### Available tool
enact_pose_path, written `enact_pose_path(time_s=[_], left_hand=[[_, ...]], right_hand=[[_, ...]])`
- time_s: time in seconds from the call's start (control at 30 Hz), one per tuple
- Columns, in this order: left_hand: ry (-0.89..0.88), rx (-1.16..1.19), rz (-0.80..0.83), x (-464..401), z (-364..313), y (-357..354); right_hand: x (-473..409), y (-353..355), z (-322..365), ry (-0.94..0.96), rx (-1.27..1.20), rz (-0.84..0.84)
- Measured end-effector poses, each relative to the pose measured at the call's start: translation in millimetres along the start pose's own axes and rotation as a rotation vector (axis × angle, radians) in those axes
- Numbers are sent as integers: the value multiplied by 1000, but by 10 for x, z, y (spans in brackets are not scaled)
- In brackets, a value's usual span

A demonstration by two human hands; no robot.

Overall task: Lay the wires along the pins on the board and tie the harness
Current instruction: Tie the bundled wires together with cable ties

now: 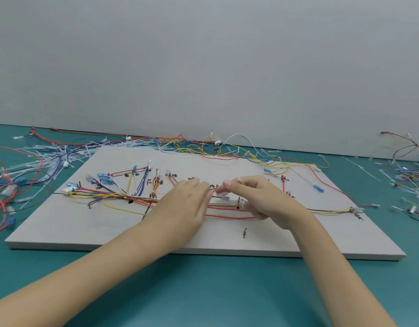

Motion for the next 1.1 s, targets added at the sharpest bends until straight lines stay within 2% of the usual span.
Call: enact_pose_path(time_s=[0.1,0.3,0.4,0.57,0.93,1.1], left_hand=[[-60,65,32,-46,-146,-118],[-90,232,72,-14,-221,-349],[-92,315,81,23,-213,-438],[-104,414,-15,44,-203,-380],[-122,460,-23,64,-216,-390],[-105,441,1,61,-232,-389]], right_hand=[[93,-57,-46,-30,-60,187],[215,10,-167,-84,-19,276],[246,65,-211,-138,39,266],[316,167,-294,-217,36,234],[350,155,-323,-234,76,280],[350,179,-334,-269,118,226]])
Point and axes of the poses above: each hand's wrist, its own x-axis away from the middle knuckle, its own y-axis out of the back of the hand, z = x × y, the point moved 6 cm from there along -x, towards the middle knuckle, and after that the axes turned 12 degrees about z, right-handed, at the moved point
